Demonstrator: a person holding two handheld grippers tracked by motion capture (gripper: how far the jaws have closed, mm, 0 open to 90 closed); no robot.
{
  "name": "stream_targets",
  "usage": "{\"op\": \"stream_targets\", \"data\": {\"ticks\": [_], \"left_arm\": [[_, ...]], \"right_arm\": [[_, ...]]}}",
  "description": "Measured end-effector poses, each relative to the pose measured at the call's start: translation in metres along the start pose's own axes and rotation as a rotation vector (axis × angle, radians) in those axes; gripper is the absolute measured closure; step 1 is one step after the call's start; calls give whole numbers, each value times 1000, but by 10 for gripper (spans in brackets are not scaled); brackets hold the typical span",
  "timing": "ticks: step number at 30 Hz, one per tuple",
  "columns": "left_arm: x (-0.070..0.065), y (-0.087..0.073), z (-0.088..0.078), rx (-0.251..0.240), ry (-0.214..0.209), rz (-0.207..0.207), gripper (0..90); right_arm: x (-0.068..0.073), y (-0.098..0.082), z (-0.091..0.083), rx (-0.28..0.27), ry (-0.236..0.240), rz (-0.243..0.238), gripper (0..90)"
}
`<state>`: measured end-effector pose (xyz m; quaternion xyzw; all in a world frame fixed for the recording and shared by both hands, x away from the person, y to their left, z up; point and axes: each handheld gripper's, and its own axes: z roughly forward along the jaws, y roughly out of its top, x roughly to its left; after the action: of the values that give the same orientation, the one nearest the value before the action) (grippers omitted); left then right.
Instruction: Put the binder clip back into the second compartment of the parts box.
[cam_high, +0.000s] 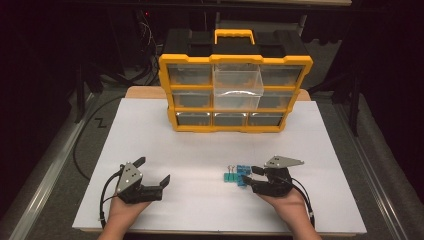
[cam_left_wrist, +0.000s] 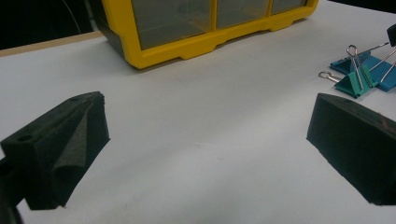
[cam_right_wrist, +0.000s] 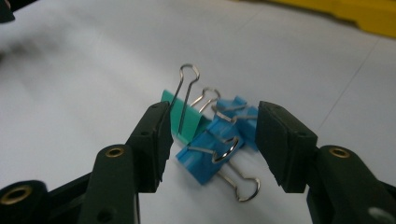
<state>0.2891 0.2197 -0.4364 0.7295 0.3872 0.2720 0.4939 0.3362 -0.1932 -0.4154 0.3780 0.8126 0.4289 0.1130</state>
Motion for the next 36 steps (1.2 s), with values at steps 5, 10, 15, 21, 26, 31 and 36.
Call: {"op": "stream_targets", "data": {"ticks": [5, 10, 15, 21, 26, 31, 36], "left_arm": [[0, 0, -1, -8, -1, -2, 2], [-1, 0, 0, -6, -3, -1, 2], [0, 0, 0, -6, -4, -1, 2], [0, 0, 0, -6, -4, 0, 2], [0, 0, 0, -9, -4, -1, 2], [0, 0, -1, -10, -5, 0, 2], [0, 1, 0, -11, -8, -1, 2]], "right_arm": [[-5, -7, -1, -7, 10, 65, 548], [-7, -11, 1, -7, 24, 97, 610], [-7, -10, 3, -10, 38, 114, 644], [-7, -9, 6, 6, 32, 123, 695], [-8, -9, 6, 13, 40, 124, 778], [-8, -8, 2, 9, 69, 130, 824], [-7, -9, -6, 0, 122, 130, 900]]}}
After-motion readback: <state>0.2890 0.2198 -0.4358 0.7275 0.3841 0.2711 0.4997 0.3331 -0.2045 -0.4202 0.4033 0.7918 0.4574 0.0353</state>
